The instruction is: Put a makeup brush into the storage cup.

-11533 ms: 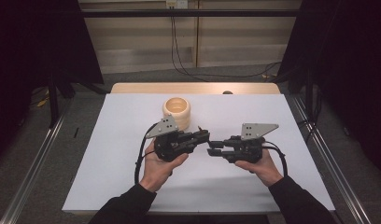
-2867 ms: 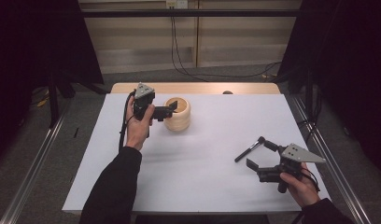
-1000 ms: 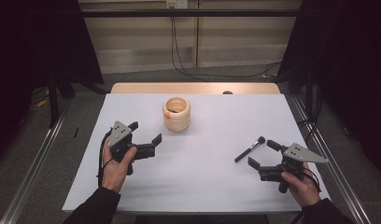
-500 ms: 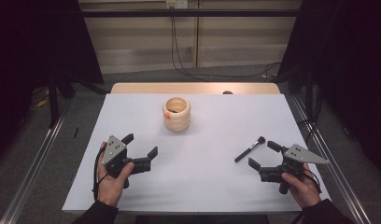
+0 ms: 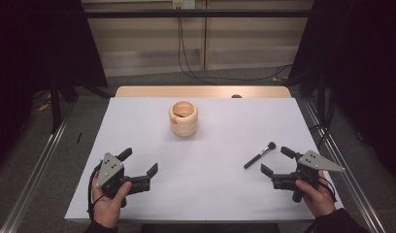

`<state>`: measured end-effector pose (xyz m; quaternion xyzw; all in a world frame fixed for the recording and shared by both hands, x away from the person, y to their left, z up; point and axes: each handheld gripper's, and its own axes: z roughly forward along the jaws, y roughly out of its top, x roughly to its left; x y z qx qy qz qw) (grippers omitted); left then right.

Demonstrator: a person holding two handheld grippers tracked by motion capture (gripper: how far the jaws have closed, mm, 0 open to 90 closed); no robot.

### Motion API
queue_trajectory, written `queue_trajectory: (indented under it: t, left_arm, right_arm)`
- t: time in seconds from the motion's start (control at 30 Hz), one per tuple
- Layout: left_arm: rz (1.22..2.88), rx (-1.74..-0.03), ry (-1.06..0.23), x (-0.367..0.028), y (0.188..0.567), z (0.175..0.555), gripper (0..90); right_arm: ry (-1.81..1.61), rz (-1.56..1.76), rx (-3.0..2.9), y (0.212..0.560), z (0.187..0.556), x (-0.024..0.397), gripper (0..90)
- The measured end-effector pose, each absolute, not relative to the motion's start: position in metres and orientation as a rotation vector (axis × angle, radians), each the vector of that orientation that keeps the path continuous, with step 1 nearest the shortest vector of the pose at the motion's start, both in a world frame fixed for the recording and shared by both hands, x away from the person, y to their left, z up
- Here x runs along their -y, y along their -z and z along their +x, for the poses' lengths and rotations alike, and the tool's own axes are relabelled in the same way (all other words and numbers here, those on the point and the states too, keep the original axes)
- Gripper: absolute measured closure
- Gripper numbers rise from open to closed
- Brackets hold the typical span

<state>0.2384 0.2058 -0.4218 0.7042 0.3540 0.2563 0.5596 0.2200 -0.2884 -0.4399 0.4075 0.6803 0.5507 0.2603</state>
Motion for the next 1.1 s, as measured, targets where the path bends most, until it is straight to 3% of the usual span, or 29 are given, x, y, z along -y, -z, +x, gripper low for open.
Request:
queue_trajectory:
  t: [1.1]
  left_arm:
    - [1.667, -0.825, -0.614, -0.206, 0.429, 0.242, 1.8]
  right_arm:
    - [-1.454, 1.066, -1.868, 0.426, 0.231, 0.299, 5.4]
